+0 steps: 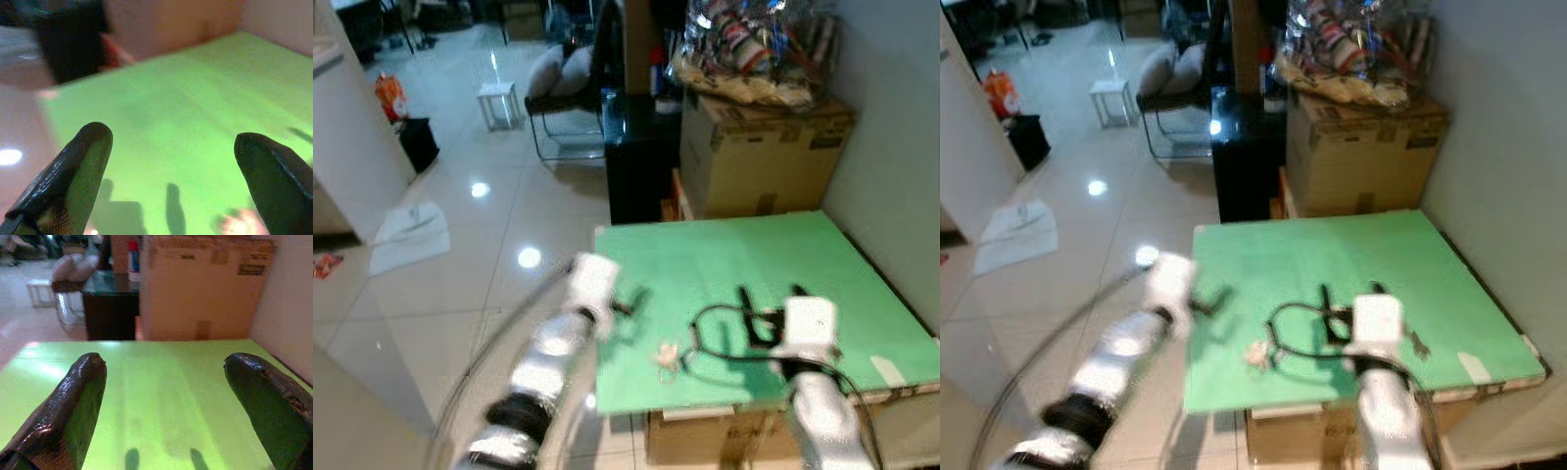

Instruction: Hang keys on a hook

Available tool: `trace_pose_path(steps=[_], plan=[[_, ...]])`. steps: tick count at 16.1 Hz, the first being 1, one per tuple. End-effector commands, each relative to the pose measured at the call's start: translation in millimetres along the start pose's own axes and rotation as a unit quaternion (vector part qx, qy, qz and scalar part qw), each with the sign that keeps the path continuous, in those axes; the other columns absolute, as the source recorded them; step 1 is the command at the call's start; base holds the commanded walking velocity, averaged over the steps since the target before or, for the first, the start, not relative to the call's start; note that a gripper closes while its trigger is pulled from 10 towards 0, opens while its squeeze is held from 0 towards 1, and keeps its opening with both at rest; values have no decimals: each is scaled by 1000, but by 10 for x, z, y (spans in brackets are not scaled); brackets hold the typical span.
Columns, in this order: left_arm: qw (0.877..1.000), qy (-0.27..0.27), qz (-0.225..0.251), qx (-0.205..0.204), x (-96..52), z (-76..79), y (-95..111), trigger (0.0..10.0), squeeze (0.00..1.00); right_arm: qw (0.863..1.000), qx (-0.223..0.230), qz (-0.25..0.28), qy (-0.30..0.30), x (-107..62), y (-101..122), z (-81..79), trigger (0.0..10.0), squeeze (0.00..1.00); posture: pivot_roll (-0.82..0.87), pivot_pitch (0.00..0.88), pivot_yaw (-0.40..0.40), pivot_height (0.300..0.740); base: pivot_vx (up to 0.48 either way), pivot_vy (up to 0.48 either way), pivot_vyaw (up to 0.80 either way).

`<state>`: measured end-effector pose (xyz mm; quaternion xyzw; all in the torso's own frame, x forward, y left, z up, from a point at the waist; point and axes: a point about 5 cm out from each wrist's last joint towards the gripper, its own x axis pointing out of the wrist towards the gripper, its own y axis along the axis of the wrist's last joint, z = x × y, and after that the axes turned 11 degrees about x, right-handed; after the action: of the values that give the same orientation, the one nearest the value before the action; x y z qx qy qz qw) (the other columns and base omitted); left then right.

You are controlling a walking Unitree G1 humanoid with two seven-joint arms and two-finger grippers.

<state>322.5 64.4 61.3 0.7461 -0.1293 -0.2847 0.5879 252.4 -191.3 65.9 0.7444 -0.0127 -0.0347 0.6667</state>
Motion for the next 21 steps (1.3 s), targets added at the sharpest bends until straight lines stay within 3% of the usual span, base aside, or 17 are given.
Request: trace_pose_path(steps=[1, 5, 9, 11, 13, 14, 15, 17, 19, 20, 21], plan=[[1000, -7, -16, 11, -5, -21, -58, 10000, 0, 1000, 12, -10, -3, -20, -31, -2, 10000, 0, -242, 0, 40, 740, 0, 0, 0], [999, -35, -36, -1, 141, 246, -66, 10000, 0, 997, 16, -73, -30, -404, -254, 172, 10000, 0, -291, 0, 46, 740, 0, 0, 0], [996, -76, -29, -27, 183, 492, -69, 10000, 0, 994, -10, -113, -1, -762, -367, 96, 10000, 0, -342, 14, 70, 740, 0, 0, 0], [996, -83, -27, -18, 199, 553, -60, 10000, 0, 992, -10, -122, -4, -864, -388, 95, 10000, 0, -362, 26, 85, 740, 0, 0, 0], [998, -9, 54, -18, 157, 224, 133, 10000, 0, 997, -8, -79, -12, -748, -208, 79, 10000, 0, -366, 4, 100, 740, 0, 0, 0], [997, 10, 73, -15, 125, 132, 171, 10000, 0, 997, -7, -70, -13, -709, -174, 73, 10000, 0, -364, 0, 100, 740, 0, 0, 0], [990, 83, 111, -22, -22, -199, 236, 10000, 0, 999, -5, -49, -4, -582, -94, 38, 10000, 0, -330, 0, 93, 740, 0, 0, 0], [970, 188, 147, -47, -287, -668, 369, 10000, 0, 999, 7, -47, 13, -389, -108, -16, 10000, 0, -251, 0, 65, 740, 0, 0, 0], [954, 224, 185, -73, -470, -861, 548, 10000, 0, 997, 22, -61, 33, -231, -151, -88, 10000, 0, -194, 0, 36, 740, 0, 0, 0], [951, 226, 194, -79, -560, -877, 578, 10000, 0, 997, 27, -67, 41, -153, -171, -124, 10000, 0, -174, 0, 26, 740, 0, 0, 0], [954, 224, 191, -54, -744, -825, 500, 10000, 0, 996, 27, -60, 57, -26, -120, -173, 10000, 0, -142, 0, 7, 740, 0, 0, 0]])
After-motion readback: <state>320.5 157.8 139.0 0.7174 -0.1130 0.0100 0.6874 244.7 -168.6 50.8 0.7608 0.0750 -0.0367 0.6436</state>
